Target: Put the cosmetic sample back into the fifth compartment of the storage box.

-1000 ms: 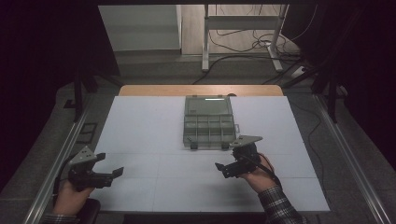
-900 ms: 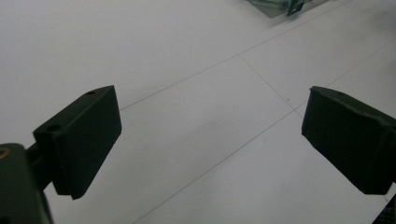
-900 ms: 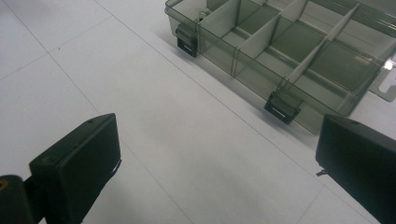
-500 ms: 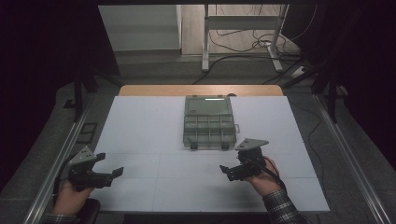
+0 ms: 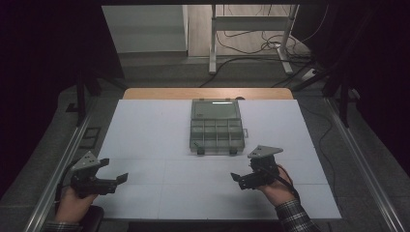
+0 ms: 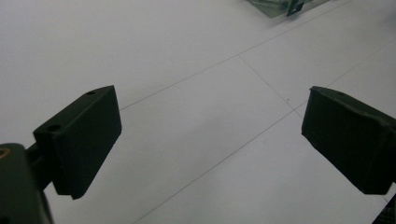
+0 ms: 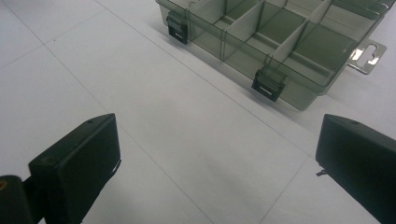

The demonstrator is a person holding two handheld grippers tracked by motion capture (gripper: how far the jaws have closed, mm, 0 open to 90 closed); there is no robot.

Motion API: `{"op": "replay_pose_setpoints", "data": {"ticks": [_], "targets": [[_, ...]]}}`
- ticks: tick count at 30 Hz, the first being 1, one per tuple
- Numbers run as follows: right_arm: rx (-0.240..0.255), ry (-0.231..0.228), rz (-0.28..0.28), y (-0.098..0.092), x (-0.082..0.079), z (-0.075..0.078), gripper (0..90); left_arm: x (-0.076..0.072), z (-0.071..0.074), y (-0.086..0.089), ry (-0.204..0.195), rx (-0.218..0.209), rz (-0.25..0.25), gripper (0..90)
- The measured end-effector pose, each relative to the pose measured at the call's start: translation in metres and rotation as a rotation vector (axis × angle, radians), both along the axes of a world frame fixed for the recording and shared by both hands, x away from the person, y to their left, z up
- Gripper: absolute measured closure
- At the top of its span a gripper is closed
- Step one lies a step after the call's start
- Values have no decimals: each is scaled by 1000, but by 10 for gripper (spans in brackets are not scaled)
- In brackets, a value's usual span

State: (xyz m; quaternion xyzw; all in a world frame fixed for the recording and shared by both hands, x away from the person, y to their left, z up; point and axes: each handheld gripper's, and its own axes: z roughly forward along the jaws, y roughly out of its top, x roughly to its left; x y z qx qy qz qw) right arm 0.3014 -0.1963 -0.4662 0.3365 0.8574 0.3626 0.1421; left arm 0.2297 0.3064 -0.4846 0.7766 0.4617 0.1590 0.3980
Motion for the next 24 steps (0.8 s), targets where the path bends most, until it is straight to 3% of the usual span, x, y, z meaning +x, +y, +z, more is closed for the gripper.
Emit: {"op": "replay_pose_setpoints", "data": {"ticks": [24], "targets": [[-29, -49, -61, -28, -13, 5, 3, 0, 0, 0, 2, -2, 2, 57]]}}
